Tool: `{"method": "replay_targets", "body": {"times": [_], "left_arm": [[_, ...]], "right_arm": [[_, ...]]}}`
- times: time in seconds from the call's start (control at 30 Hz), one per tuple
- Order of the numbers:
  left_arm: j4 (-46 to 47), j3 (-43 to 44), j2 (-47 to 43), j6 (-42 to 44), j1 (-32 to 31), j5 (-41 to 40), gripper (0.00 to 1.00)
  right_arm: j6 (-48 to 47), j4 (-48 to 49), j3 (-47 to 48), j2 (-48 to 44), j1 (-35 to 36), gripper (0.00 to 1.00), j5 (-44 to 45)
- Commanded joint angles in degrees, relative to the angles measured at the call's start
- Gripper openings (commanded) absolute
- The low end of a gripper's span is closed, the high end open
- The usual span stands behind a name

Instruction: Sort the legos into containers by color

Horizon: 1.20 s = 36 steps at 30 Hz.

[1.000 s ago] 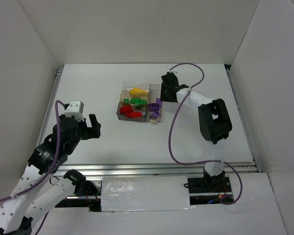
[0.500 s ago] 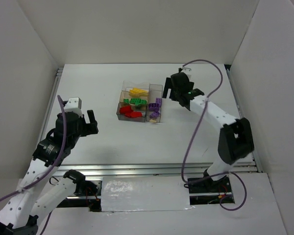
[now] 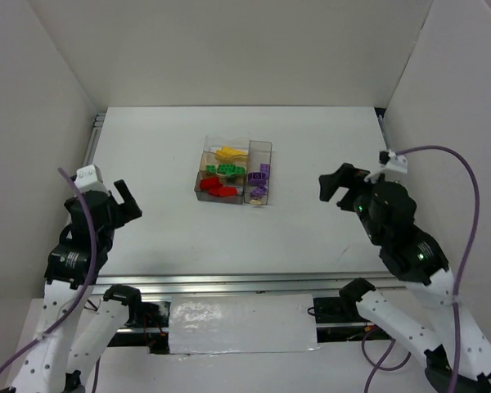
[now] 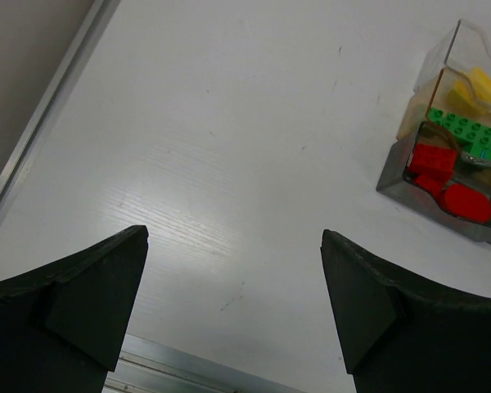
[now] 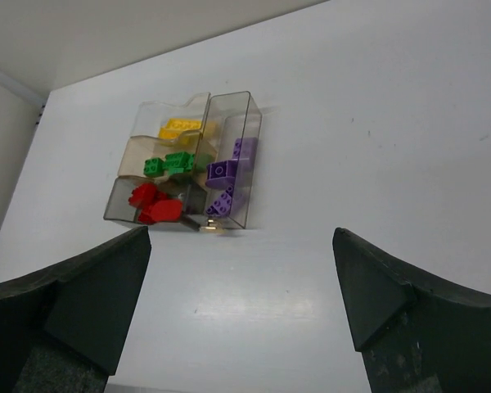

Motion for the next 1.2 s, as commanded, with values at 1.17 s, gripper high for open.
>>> {"method": "replay_targets", "body": {"times": [1.17], "left_arm": [[1.7, 1.0, -8.9, -2.0, 0.3, -2.9, 1.0]], "right_arm": [[-0.5, -15.5, 0.3, -25.4, 0.0, 0.99, -0.6]]}}
